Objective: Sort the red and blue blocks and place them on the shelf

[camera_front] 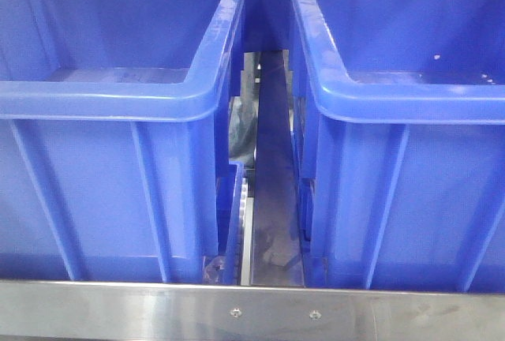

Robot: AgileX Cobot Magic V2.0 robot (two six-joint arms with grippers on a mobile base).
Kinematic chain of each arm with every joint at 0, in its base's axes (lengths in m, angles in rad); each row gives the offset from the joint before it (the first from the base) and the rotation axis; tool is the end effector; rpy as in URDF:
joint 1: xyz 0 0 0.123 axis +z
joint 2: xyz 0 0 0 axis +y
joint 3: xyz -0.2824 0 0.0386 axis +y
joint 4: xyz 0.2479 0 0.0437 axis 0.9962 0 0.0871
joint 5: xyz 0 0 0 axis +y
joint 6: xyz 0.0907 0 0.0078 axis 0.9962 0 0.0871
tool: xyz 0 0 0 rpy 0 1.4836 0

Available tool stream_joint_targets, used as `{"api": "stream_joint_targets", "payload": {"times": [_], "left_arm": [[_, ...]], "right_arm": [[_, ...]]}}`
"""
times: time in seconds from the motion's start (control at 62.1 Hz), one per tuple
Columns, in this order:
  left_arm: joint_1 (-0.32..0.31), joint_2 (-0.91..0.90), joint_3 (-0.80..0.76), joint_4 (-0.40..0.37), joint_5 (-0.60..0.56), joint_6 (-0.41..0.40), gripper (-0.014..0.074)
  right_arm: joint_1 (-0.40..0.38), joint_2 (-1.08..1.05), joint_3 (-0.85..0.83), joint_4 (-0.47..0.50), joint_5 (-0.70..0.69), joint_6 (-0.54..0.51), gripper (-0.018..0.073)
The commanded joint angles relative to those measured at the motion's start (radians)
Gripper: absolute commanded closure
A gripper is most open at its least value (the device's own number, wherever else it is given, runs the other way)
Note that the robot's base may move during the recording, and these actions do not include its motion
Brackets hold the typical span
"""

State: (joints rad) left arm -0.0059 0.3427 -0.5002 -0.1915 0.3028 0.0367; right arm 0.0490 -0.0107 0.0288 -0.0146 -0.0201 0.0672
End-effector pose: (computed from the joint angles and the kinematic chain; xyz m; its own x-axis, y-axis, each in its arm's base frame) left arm 0.0757 -0.0056 0.3314 -0.0614 -0.1452 -0.9875 0.0542 0.9874 -0.1485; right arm 0.0565 0.0028 0.2058 0.0863 0.0569 -0.9946 -0.0539 0.9972 0.0523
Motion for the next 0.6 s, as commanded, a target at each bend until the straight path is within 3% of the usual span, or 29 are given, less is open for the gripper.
{"api": "stream_joint_targets", "payload": {"times": [0.0, 0.226, 0.354, 0.419, 0.499, 0.58], "left_arm": [[0.003, 0.011, -0.024, -0.012, -0.085, -0.007, 0.0472], [0.003, 0.011, -0.021, -0.012, -0.09, -0.007, 0.0472], [0.003, 0.008, 0.058, -0.01, -0.187, 0.004, 0.0472], [0.003, -0.004, 0.108, -0.01, -0.293, 0.011, 0.0472], [-0.005, -0.031, 0.174, -0.01, -0.387, 0.067, 0.0472], [-0.011, -0.069, 0.231, -0.01, -0.401, 0.13, 0.0472]], "right_arm": [[-0.007, -0.02, -0.021, -0.011, -0.08, -0.005, 0.0508], [-0.007, -0.02, -0.021, -0.011, -0.08, -0.005, 0.0508], [-0.007, -0.02, -0.021, -0.011, -0.08, -0.005, 0.0508], [-0.007, -0.02, -0.021, -0.011, -0.08, -0.005, 0.0508], [-0.007, -0.02, -0.021, -0.011, -0.08, -0.005, 0.0508], [-0.007, -0.02, -0.021, -0.011, -0.08, -0.005, 0.0508]]}}
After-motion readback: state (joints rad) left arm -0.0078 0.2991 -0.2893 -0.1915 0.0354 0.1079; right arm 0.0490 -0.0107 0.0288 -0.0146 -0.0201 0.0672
